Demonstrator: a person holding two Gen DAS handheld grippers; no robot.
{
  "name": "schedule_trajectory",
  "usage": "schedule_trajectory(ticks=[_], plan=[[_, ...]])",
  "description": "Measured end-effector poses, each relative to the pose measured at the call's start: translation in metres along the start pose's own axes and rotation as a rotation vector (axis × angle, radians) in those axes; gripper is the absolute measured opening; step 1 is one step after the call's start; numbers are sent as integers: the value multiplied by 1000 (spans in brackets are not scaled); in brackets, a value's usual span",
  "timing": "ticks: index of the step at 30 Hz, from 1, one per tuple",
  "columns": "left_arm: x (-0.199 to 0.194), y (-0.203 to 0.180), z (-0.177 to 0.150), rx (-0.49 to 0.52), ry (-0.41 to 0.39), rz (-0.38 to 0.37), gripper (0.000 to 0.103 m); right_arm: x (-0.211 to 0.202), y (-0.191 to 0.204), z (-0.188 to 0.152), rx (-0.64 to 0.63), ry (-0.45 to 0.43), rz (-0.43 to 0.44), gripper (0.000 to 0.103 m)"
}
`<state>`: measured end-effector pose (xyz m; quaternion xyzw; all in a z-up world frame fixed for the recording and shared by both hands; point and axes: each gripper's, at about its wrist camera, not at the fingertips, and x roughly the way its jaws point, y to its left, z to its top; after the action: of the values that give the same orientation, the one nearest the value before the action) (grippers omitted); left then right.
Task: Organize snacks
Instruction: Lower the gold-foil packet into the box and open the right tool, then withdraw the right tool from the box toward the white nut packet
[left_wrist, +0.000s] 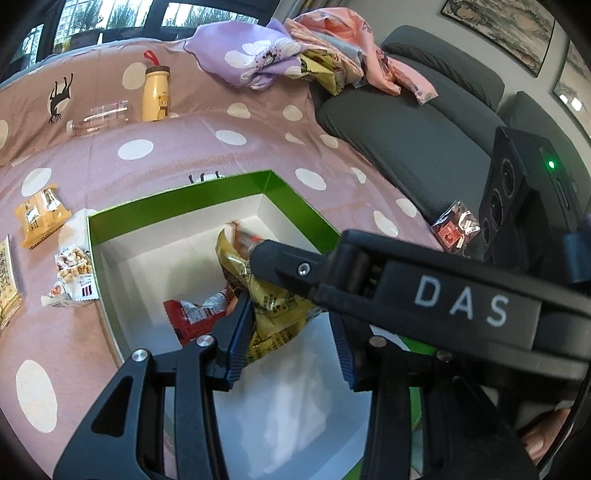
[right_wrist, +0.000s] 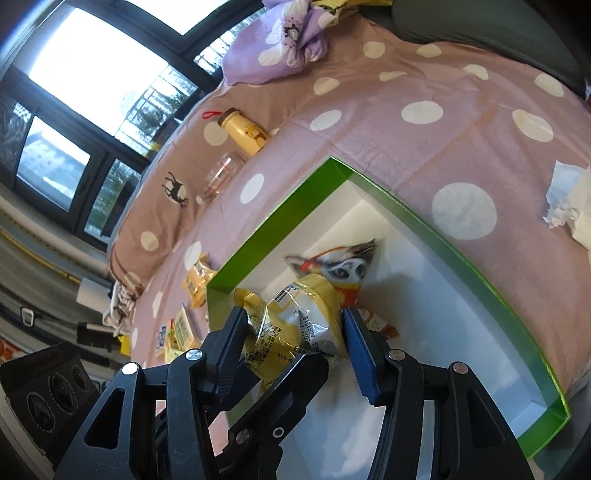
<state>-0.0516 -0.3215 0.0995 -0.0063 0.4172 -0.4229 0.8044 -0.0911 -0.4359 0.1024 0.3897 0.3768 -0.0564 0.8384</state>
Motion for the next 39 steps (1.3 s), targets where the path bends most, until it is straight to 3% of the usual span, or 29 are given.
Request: schedule_trajectory(ticks=[15,20,26,29,31,33,36,39], plan=[[18,-4,-3,-23,71,19,40,31,-30,14,4,116,6,56],[21,2,-3,-50,74,44,40,32,-24,11,14,115,-84,56],[10,15,-7,-103,58,46,40,35,-13,8,0,120,-126,56],[-6,16,-9,-104,34,59,43,31,-7,6,-24,90,-144,58],[-23,17,-12,-100,10,78,52,23,1,4,-70,39,-158,59],[-39,20,-16,-90,-23,89,59,15,9,2,-99,-19,-165,67],[-73,31,-26,-69,-79,146,79,0,26,-3,-167,-136,-160,81],[-99,54,-35,-89,-118,210,82,-2,45,-11,-244,-181,-139,83]])
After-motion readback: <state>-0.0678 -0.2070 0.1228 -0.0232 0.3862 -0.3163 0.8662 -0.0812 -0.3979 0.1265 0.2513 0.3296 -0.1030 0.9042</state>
